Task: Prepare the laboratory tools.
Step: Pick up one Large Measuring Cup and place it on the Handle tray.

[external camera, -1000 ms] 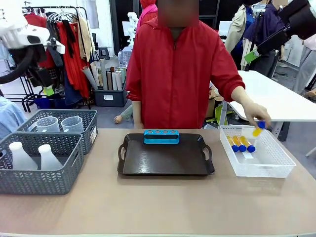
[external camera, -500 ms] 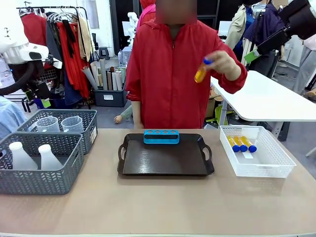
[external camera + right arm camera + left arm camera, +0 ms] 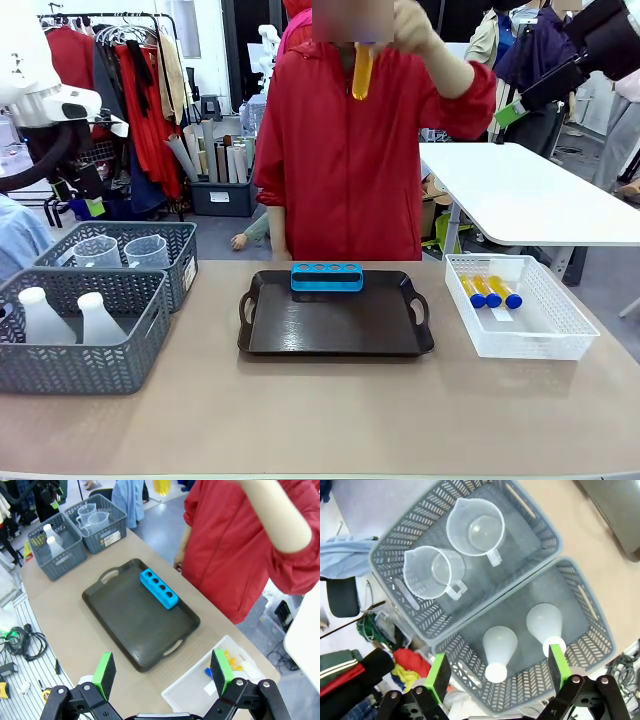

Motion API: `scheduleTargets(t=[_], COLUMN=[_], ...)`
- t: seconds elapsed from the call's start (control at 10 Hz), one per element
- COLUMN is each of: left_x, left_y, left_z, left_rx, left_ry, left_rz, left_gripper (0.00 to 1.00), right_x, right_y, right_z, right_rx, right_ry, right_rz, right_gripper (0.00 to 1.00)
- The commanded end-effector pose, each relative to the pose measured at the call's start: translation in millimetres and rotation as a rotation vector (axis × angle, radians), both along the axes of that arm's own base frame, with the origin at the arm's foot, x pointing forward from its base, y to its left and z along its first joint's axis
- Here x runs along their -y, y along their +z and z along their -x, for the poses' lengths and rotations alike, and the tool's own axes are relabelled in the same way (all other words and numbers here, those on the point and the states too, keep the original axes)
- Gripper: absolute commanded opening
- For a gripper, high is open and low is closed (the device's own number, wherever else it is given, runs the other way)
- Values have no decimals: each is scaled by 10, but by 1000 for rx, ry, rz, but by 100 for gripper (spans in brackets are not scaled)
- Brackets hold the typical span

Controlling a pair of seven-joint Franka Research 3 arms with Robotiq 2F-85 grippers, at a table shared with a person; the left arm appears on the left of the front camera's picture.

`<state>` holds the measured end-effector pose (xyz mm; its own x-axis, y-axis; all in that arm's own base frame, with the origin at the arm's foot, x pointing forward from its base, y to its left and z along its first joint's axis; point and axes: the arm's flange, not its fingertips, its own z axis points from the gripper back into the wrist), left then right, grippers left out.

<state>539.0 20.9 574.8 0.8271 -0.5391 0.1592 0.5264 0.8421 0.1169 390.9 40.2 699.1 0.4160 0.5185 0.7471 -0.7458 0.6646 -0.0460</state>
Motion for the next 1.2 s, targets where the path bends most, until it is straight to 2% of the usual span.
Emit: scheduleTargets(t=[0.0, 0.2, 0.6, 0.9, 1.1], left_x=[-83, -175, -417, -540, -604], left_y=[-176, -462, -999, -1362, -1544], left_z=[-121, -291, -485, -562, -607], left_rx=[7, -3, -42, -87, -78], left_ry=[60, 139, 314, 378, 390], left_rz=[-45, -66, -2, 47, 50], left_gripper=[100, 100, 100, 100, 100], right_x=[2, 2, 2, 2, 2], right_y=[7, 7, 7, 7, 7], right_z=[3, 3, 3, 3, 3], right_rx=[2, 2, 2, 2, 2], right_ry=[9, 9, 9, 9, 9], right_rz=[-6, -6, -6, -6, -6], right_gripper=[100, 100, 100, 100, 100])
